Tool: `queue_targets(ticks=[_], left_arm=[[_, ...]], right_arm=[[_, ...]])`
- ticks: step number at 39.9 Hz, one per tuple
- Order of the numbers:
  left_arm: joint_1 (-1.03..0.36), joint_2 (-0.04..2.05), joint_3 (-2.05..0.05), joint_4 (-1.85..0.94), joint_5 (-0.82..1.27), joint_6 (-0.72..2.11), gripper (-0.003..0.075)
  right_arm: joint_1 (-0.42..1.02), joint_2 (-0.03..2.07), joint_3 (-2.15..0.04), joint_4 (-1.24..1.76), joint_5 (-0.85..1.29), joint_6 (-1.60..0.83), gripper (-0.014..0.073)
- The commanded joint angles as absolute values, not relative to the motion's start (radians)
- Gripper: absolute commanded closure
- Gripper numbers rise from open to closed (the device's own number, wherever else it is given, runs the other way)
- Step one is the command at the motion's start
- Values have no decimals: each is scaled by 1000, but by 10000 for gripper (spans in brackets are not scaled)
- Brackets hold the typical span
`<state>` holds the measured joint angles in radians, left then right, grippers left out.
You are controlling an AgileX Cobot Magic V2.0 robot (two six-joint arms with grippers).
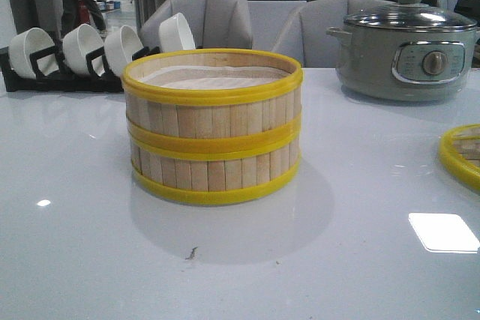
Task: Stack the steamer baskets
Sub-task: 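Lower the right gripper onto the centre knob of the woven lid, then grasp the lid knob with the right gripper and lift the lid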
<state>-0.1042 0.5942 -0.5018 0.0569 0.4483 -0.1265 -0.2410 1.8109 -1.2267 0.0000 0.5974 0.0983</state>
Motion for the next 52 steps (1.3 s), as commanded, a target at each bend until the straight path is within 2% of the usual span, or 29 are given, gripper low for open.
queue_targets(ticks=[1, 19, 22, 25, 31, 33, 41, 52], left_arm=[[-112, 592, -531, 60, 364, -132, 637], [-112, 592, -531, 60, 364, -132, 637], [-112, 592, -531, 60, 364, -132, 637], [-112, 592, -531, 60, 364, -132, 637], [-112, 592, -531, 60, 364, -132, 637], [-112, 592, -531, 60, 364, -132, 637], [-112, 592, -531, 60, 364, -132, 637], [-112, 592, -531, 60, 364, -132, 637]], right_arm=[[-247, 1774, -1262, 0, 549, 89, 223], [-247, 1808, -1262, 6, 540, 89, 223], [-244, 1810, -1262, 7, 545, 89, 250], [-243, 1810, -1262, 7, 549, 89, 338], [-241, 1810, -1262, 8, 555, 89, 575], [-241, 1810, -1262, 8, 555, 89, 552], [-201, 1790, -1274, 8, 562, 89, 558], [-74, 1729, -1444, 8, 729, 89, 558]])
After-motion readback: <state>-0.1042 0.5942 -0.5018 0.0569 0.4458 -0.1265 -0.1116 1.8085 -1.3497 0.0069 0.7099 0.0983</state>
